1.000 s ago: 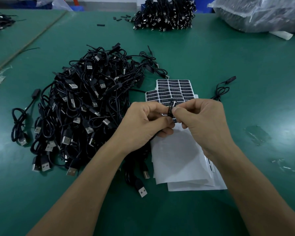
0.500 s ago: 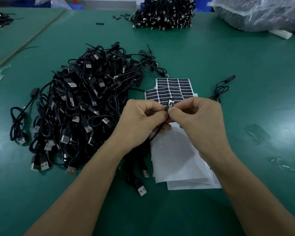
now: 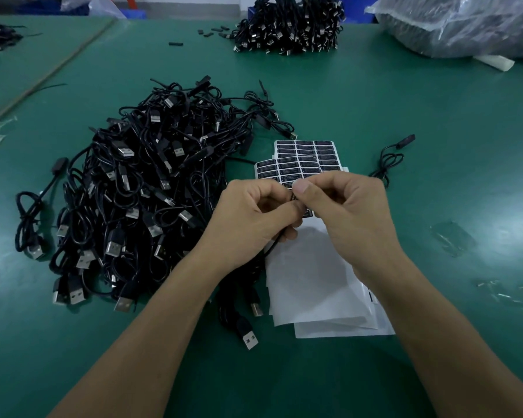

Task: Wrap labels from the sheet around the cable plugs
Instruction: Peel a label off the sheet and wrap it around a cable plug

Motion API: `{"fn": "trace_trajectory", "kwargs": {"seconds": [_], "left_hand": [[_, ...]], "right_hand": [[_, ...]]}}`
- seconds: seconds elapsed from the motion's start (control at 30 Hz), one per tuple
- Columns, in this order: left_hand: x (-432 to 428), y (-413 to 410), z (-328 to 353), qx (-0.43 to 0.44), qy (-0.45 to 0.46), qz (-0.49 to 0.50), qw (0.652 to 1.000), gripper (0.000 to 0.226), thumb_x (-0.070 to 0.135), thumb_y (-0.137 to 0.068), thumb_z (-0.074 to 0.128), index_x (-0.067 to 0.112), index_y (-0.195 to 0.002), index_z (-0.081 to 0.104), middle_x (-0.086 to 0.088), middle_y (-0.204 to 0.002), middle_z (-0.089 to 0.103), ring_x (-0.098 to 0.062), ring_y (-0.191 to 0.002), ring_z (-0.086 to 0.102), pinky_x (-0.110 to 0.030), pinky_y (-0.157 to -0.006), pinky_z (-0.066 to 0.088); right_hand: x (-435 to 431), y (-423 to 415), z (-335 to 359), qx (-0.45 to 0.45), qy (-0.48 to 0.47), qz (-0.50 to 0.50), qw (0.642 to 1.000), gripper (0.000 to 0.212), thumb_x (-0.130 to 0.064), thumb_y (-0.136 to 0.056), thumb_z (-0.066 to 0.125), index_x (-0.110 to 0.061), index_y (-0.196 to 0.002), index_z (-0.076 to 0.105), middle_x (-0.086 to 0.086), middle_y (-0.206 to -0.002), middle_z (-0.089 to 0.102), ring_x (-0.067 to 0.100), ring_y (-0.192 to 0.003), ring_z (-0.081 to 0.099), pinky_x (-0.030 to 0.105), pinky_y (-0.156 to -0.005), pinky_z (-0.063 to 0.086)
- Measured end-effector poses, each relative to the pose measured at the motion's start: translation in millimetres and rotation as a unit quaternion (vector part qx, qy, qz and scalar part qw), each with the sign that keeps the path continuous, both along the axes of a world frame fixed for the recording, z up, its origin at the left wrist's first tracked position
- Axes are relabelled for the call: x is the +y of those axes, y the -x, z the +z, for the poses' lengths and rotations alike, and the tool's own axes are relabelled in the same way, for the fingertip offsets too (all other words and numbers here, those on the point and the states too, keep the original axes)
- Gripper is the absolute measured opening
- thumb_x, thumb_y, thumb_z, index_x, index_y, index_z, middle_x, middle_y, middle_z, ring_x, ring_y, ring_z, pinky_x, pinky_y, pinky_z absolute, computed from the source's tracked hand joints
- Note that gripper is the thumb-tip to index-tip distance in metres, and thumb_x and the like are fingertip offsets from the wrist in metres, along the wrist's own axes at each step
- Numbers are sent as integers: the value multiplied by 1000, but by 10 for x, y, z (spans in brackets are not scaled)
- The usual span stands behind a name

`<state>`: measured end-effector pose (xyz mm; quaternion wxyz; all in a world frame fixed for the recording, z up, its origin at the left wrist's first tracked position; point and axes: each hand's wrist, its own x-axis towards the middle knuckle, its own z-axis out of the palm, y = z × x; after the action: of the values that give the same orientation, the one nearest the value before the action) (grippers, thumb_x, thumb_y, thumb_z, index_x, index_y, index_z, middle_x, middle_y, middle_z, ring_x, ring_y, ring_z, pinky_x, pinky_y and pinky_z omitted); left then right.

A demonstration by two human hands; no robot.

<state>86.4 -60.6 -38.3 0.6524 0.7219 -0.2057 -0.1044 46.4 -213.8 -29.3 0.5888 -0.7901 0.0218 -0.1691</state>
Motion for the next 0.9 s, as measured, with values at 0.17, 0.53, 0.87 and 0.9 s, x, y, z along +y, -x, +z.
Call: {"fn": "trace_trajectory", "kwargs": {"seconds": [0.17, 0.53, 0.87, 0.9], "left_hand": [[-16, 30, 22, -48, -11, 14, 999, 22, 16, -87, 77, 13, -70, 63, -3, -62, 70, -15, -52, 65, -30, -53, 56], [67, 32, 303, -132, 117, 130, 976, 16, 16, -98, 64, 15, -82, 64, -2, -66, 70, -15, -59, 66, -27, -57, 56], [209, -61, 335, -22, 216, 246, 945, 44, 38, -109, 39, 17, -79, 62, 3, -60, 66, -17, -62, 69, -26, -55, 52], [233, -82, 337, -4, 225, 256, 940, 48, 43, -109, 35, 17, -83, 66, 1, -66, 71, -18, -67, 71, -26, -56, 53]], "right_hand": [[22, 20, 22, -19, 8, 22, 1000, 28, -19, -100, 60, -9, -77, 72, -5, -63, 67, 6, -60, 60, 26, -61, 55], [286, 102, -83, -12, 244, 130, 961, 27, -41, -72, 85, -23, -90, 77, -10, -76, 65, 2, -78, 56, 14, -66, 42], [261, 115, -44, 31, 74, 195, 978, 8, -16, -89, 73, -17, -81, 73, -2, -74, 69, 16, -65, 62, 28, -62, 52], [234, 114, -13, 31, 60, 194, 979, 8, -16, -90, 72, -15, -82, 73, 1, -75, 69, 23, -67, 62, 36, -63, 54]]}}
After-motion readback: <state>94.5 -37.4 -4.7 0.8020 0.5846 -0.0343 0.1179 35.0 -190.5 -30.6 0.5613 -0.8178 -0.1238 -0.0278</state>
